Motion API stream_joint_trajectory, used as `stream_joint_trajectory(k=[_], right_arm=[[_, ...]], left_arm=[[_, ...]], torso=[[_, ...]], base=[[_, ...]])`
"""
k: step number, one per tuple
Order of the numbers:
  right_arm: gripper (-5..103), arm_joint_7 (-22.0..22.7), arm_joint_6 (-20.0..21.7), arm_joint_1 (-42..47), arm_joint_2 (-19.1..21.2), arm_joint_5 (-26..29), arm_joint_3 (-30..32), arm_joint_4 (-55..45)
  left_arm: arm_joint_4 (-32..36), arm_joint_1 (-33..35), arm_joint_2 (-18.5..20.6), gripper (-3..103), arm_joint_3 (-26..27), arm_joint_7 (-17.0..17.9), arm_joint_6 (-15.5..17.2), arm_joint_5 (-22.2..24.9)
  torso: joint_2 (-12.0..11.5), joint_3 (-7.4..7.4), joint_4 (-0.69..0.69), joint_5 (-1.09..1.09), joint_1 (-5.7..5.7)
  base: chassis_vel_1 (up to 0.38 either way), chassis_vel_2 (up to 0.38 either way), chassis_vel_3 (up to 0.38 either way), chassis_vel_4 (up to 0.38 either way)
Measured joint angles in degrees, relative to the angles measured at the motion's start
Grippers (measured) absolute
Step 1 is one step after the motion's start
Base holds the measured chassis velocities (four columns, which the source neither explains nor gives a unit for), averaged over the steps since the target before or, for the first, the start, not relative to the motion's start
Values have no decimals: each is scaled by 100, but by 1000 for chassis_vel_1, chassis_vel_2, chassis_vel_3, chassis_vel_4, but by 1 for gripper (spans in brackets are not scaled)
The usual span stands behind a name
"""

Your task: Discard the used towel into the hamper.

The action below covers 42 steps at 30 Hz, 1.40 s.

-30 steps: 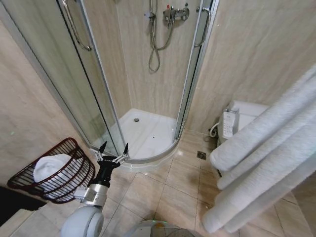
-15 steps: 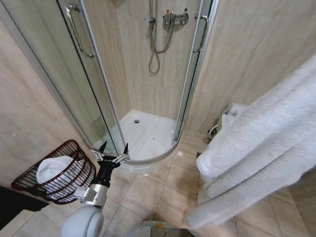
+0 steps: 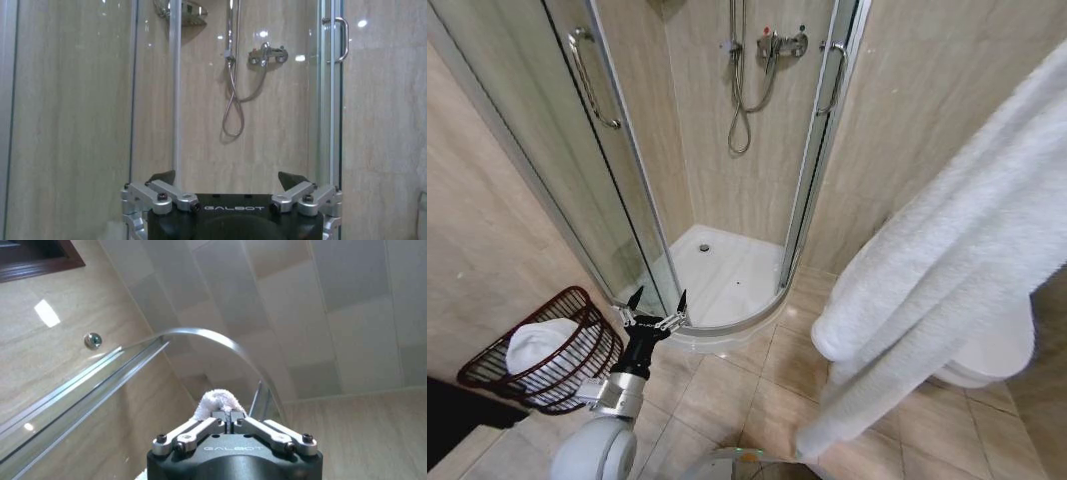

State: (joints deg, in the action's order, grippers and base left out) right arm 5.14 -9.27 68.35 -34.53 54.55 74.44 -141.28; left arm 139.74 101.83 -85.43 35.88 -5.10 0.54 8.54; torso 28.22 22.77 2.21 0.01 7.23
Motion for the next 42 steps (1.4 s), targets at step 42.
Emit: stream_joint_trajectory(k=[42], right_arm=[[2,-109,-51,922,-1262,-290,412,-189]], left_arm=[[0,0,0,100,0,0,0,0]], torso=[[1003,593,0,-1,409]], base=[[0,0,0,0]])
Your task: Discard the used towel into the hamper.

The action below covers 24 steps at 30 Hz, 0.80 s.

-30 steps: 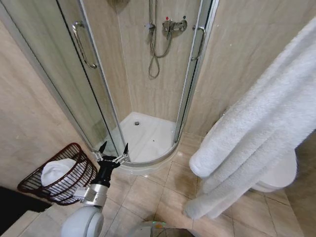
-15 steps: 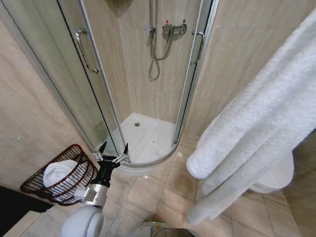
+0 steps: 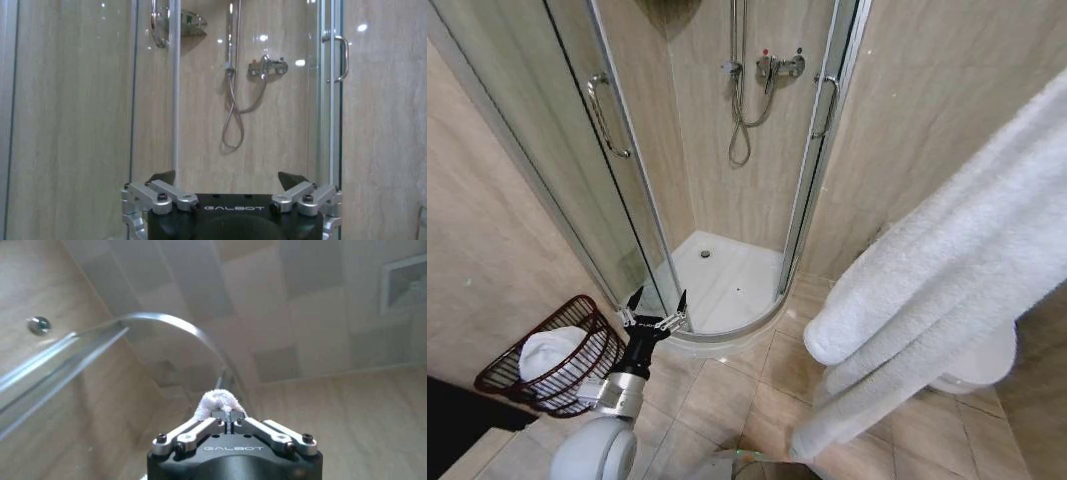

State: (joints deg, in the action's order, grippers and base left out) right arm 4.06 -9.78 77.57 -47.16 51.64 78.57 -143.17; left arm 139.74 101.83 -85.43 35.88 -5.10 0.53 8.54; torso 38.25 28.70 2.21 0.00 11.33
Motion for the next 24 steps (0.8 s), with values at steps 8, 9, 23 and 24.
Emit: stream_joint_trajectory(k=[8,9,23,24], right_arm=[[2,-93,-86,475,-360,278,553,-1],[2,-85,-86,492,-353,326,615,-1],[2,-91,-217,608,-257,553,973,-5],[2,-92,-226,566,-194,566,992,-5]], left_arm=[[0,0,0,100,0,0,0,0],[0,0,0,100,0,0,0,0],[0,0,0,100,0,0,0,0],[0,0,0,100,0,0,0,0]], torso=[[209,124,-1,0,84],[251,148,0,0,102],[580,341,-1,0,240],[619,363,0,0,256]], base=[[0,0,0,0],[0,0,0,0],[0,0,0,0],[0,0,0,0]])
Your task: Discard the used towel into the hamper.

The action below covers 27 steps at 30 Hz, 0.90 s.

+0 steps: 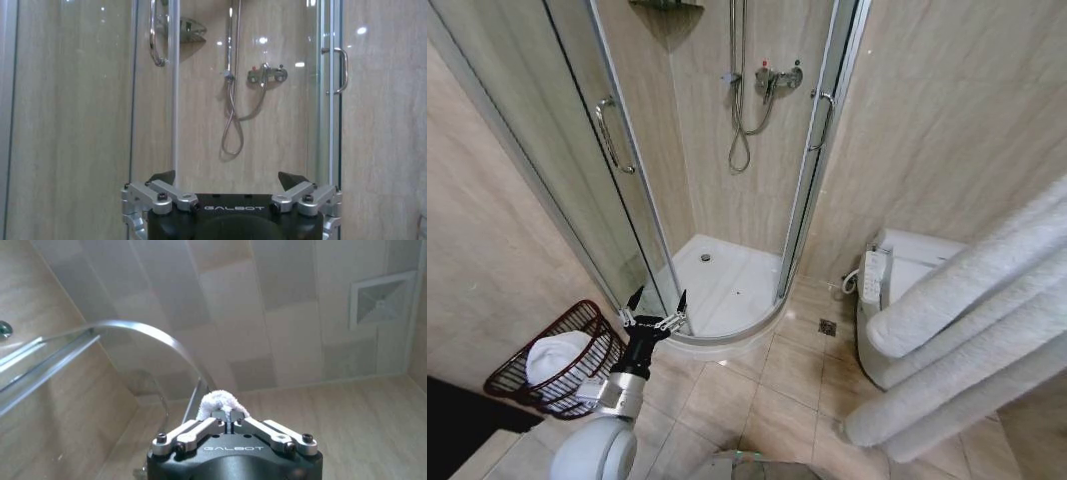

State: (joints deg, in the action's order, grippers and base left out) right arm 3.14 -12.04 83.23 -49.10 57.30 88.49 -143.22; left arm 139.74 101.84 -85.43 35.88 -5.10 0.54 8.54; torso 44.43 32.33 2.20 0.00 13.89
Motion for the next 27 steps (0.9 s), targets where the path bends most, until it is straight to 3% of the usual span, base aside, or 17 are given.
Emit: stream_joint_trajectory(k=[9,21,27], right_arm=[[2,31,-2,-361,451,29,23,47],[2,36,41,-451,534,323,254,336],[2,32,39,-623,306,-80,-172,323]], left_arm=[[0,0,0,100,0,0,0,0],[0,0,0,100,0,0,0,0],[0,0,0,100,0,-1,0,0]], torso=[[240,133,1,1,107],[539,302,0,1,234],[699,392,0,0,307]], base=[[0,0,0,0],[0,0,0,0],[0,0,0,0]])
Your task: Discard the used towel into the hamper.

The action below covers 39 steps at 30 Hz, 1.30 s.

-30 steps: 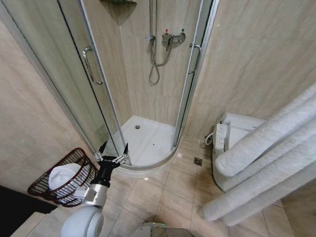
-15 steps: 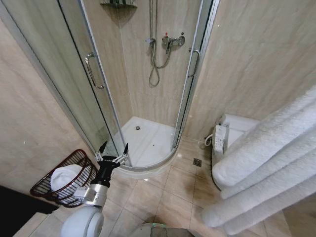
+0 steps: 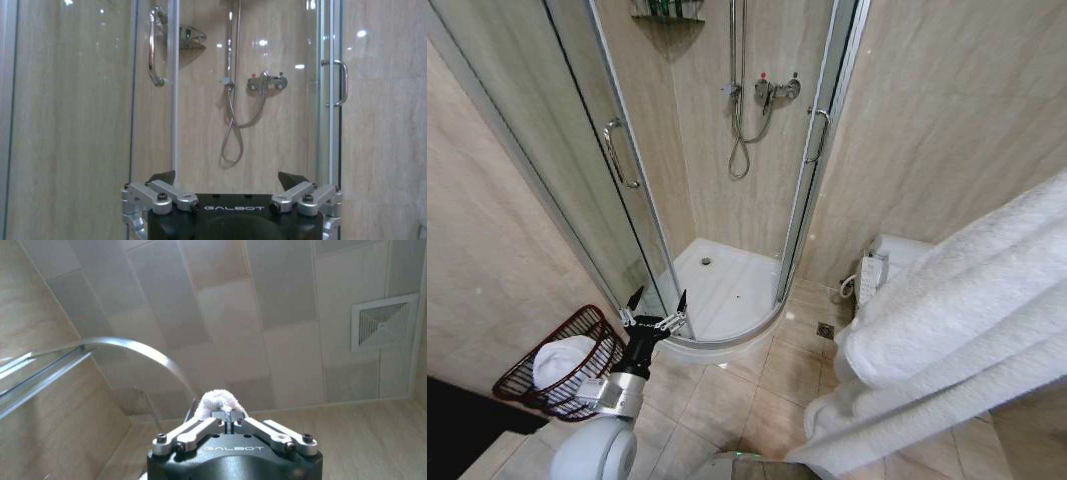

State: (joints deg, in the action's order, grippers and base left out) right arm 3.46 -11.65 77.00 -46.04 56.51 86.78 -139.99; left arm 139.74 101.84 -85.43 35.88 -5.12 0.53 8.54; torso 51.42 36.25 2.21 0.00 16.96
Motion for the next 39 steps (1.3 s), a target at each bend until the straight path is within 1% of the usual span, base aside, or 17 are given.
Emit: stream_joint_trajectory(k=[1,3,5,8,9,12,17,20,25,32,33,39], right_arm=[[2,0,0,0,0,0,0,0],[2,2,-4,-125,-188,-193,-226,-46],[2,-3,-15,-116,-238,-205,-233,-58],[2,-91,-77,13,-353,-200,-161,-76],[2,-91,-77,13,-353,-200,-161,-76],[2,-96,-82,-29,-441,-215,-164,-76],[2,-116,-90,35,-458,-174,-54,-59],[2,-161,-121,106,-438,-134,47,-19],[2,-161,-121,112,-433,-124,62,-32],[2,-162,-240,209,-291,-61,276,125],[2,-162,-240,209,-291,-61,276,125],[2,-135,-241,269,-343,-22,284,20]], left_arm=[[0,0,0,100,0,0,0,0],[0,0,0,100,1,1,0,0],[0,0,0,100,1,1,0,0],[0,0,0,100,1,1,0,0],[0,0,0,100,1,1,0,0],[0,0,0,100,1,1,0,0],[0,0,0,100,1,1,0,0],[0,0,0,100,1,2,0,0],[0,0,0,100,1,1,0,0],[0,0,0,100,1,2,0,0],[0,0,0,100,1,2,0,0],[0,0,0,100,1,1,0,0]], torso=[[0,0,0,0,0],[81,46,1,0,37],[113,64,1,0,50],[225,124,-1,1,99],[225,124,-1,1,99],[336,188,0,1,147],[438,247,0,1,191],[547,308,0,0,238],[659,370,1,1,289],[880,490,0,0,390],[880,490,0,0,390],[1072,595,0,1,477]], base=[[0,0,0,0],[0,0,0,0],[0,0,0,0],[0,0,0,0],[0,0,0,0],[0,0,0,0],[0,0,0,0],[0,0,0,0],[0,0,0,0],[0,0,0,0],[0,0,0,0],[0,0,0,0]])
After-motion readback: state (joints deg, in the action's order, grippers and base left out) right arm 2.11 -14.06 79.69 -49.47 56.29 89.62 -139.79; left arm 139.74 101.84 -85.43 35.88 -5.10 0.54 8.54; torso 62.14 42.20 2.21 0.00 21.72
